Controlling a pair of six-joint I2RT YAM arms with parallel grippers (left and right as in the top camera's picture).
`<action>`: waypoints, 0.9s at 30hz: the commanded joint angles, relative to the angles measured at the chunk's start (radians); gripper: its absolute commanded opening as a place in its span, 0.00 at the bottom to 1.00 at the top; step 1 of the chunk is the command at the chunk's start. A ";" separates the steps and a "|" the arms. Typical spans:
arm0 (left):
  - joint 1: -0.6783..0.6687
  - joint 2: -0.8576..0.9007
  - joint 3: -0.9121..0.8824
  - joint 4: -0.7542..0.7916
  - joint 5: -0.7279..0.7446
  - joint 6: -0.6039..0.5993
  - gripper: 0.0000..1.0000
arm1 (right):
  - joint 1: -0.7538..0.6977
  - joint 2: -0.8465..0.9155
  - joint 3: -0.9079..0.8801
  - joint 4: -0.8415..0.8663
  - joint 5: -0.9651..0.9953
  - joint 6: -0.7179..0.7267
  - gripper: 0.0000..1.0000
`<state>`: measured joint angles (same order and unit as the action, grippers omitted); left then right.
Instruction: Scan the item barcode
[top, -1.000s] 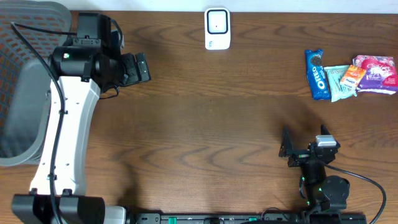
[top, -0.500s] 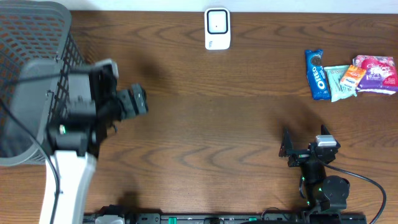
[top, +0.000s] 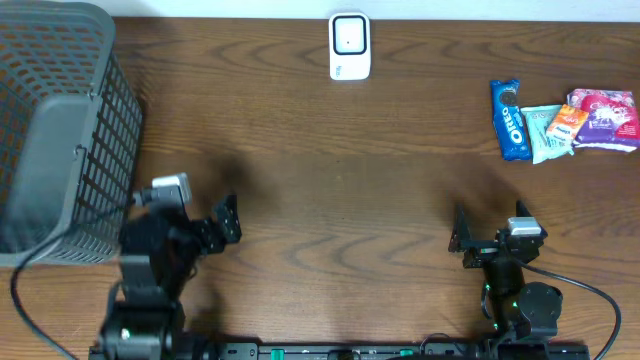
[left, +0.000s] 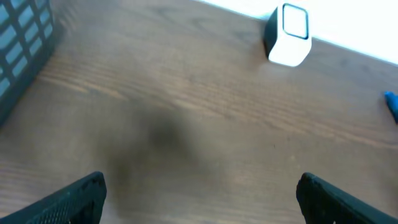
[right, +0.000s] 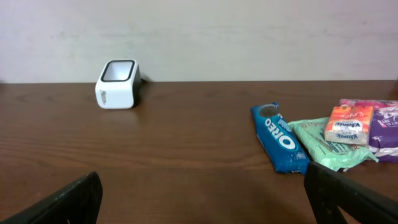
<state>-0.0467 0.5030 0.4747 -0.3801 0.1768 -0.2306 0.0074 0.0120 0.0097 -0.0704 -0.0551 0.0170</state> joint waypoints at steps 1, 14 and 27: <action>0.000 -0.120 -0.088 0.024 -0.003 0.013 0.98 | -0.006 -0.006 -0.005 -0.001 -0.003 -0.011 0.99; 0.000 -0.496 -0.300 0.156 -0.003 0.013 0.98 | -0.006 -0.006 -0.005 -0.001 -0.003 -0.011 0.99; 0.013 -0.502 -0.471 0.528 -0.010 0.060 0.98 | -0.006 -0.006 -0.005 -0.001 -0.003 -0.011 0.99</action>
<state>-0.0448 0.0105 0.0059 0.1326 0.1764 -0.2180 0.0074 0.0116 0.0097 -0.0708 -0.0551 0.0170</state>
